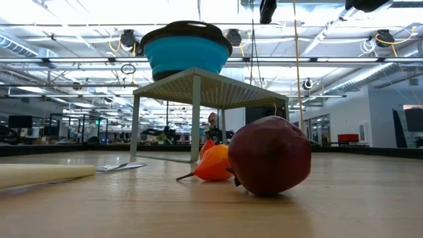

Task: Pick & Place Fruit
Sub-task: Put the peach into the blue strainer bowl

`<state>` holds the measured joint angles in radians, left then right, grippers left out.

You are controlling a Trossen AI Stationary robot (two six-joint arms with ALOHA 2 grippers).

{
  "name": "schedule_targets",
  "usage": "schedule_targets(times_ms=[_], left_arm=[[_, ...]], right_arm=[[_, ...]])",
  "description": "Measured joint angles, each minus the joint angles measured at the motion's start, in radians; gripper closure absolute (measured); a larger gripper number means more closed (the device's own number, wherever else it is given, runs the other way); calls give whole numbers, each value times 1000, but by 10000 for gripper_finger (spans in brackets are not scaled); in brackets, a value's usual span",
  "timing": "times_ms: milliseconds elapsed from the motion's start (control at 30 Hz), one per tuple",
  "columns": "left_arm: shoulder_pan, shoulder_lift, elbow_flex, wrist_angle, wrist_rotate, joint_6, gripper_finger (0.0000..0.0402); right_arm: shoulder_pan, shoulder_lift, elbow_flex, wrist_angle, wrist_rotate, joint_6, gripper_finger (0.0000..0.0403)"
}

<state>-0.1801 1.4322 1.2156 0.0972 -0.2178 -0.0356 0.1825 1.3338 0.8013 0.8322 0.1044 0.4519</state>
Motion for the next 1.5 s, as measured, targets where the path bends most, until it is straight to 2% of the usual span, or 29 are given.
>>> schedule_targets(times_ms=[367, 633, 967, 1233, 1500], left_arm=[[15, 0, 0, 9, 68, 3, 315], [22, 0, 0, 8, 100, 4, 392], [28, 0, 0, -8, 116, 0, 399], [28, 0, 0, -28, 117, 7, 401], [29, -4, 0, -81, 108, 28, 401]], right_arm=[[0, 0, 0, 2, 3, 3, 309], [0, -1, 0, 1, 4, 3, 309], [0, -2, -1, -3, 3, 3, 307], [0, -1, -2, 1, 4, 7, 275], [0, -2, -1, 8, 3, 7, 261]])
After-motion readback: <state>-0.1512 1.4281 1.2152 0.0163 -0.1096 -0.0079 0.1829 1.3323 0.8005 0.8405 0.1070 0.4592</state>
